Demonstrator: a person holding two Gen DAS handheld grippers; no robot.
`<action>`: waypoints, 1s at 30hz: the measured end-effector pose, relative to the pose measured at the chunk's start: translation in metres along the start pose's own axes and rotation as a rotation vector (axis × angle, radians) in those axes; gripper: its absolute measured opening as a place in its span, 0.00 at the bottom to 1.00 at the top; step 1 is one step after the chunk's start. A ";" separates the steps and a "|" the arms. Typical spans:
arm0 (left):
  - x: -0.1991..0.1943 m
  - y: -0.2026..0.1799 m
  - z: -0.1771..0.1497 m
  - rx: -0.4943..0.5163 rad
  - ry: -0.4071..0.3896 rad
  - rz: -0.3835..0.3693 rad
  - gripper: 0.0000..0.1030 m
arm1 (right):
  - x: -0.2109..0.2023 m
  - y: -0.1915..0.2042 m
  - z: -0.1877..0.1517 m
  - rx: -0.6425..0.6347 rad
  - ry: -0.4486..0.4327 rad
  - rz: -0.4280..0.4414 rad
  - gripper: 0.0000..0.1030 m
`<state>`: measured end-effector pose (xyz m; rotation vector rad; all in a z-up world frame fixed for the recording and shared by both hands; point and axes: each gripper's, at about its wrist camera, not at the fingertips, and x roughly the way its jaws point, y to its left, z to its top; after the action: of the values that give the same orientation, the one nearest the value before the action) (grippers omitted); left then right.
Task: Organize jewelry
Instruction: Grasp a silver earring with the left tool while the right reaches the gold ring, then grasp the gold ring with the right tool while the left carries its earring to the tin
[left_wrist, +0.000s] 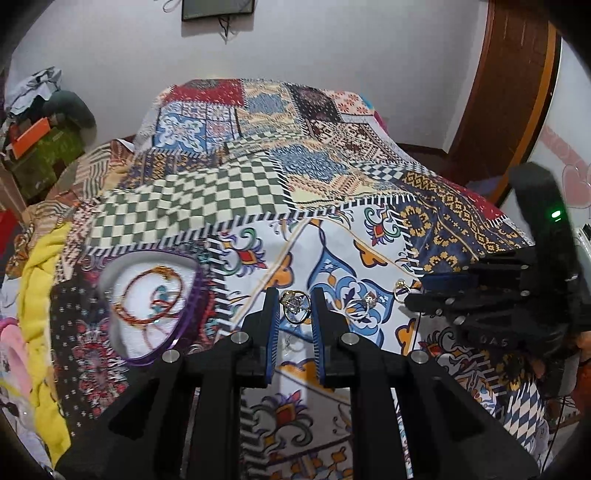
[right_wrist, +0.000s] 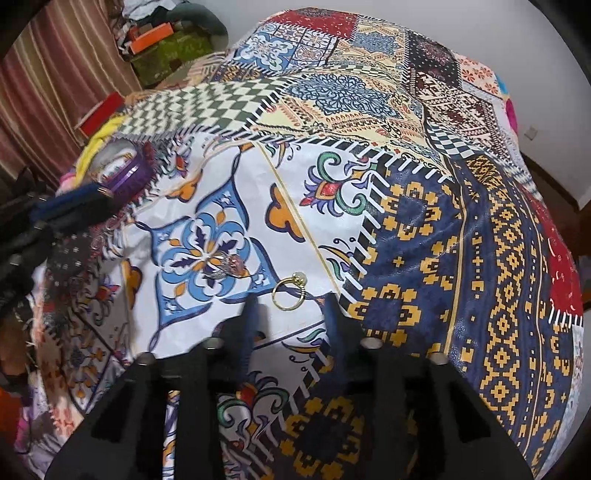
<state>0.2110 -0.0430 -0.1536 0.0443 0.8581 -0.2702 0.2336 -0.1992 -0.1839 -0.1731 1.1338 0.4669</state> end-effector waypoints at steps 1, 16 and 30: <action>-0.002 0.002 -0.001 -0.001 -0.004 0.007 0.15 | 0.003 0.002 0.000 -0.011 0.014 -0.001 0.34; -0.005 0.023 -0.017 -0.059 0.009 0.034 0.15 | 0.015 0.007 0.001 -0.049 0.004 -0.031 0.17; -0.052 0.039 -0.010 -0.076 -0.082 0.077 0.15 | -0.043 0.032 0.018 -0.046 -0.149 -0.011 0.17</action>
<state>0.1814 0.0073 -0.1240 -0.0049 0.7829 -0.1661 0.2200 -0.1753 -0.1343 -0.1812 0.9767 0.4887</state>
